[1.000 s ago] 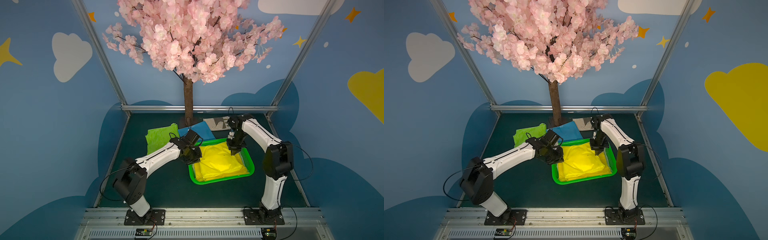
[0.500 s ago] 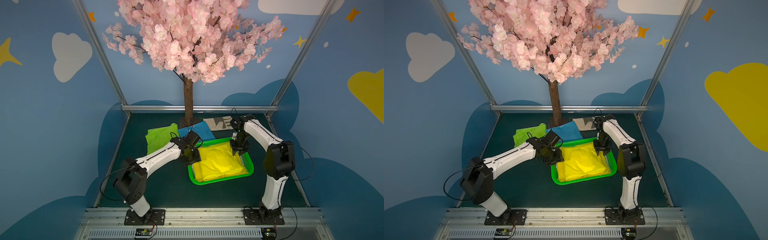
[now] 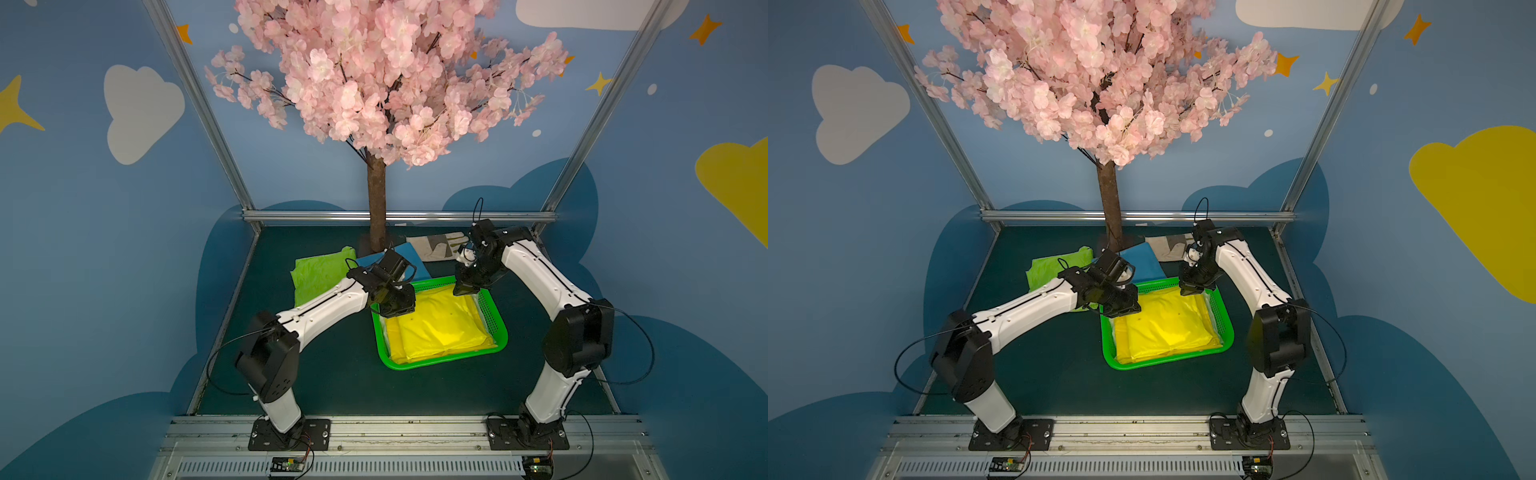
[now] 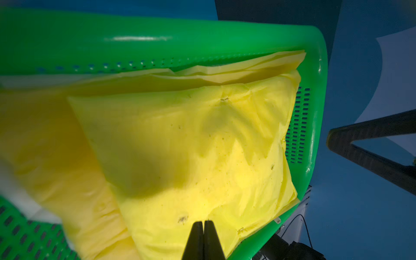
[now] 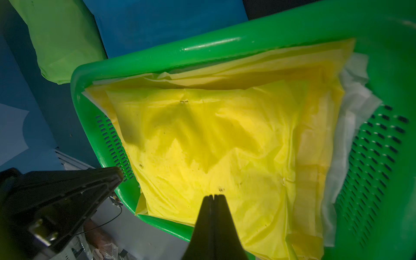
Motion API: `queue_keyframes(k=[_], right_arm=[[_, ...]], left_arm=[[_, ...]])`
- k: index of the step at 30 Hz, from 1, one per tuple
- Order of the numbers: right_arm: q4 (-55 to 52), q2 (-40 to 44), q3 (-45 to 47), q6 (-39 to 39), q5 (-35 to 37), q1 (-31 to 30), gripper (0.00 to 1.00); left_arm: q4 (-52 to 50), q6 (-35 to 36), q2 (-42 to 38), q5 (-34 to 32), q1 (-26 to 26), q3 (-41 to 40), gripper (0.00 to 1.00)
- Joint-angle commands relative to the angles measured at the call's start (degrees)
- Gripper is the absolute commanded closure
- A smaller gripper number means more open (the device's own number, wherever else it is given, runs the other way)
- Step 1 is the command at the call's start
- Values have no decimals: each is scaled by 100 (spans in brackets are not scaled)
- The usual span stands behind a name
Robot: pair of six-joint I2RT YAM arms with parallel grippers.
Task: Put the folded raincoat in the basket
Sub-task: Place the raincoat in the basket.
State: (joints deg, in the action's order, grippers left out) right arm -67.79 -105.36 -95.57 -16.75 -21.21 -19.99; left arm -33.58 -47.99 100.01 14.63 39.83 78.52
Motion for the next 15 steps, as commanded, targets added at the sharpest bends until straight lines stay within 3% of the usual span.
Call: queue_keyframes(k=[1, 9, 15], right_arm=[[365, -428, 140, -122, -285, -9, 100], [470, -812, 197, -188, 691, 30, 100], [267, -393, 368, -114, 1000, -50, 100]], left_arm=[[-44, 123, 255, 19, -20, 34, 96], [79, 21, 346, -11, -37, -312, 96], [54, -7, 61, 4, -29, -381, 93]])
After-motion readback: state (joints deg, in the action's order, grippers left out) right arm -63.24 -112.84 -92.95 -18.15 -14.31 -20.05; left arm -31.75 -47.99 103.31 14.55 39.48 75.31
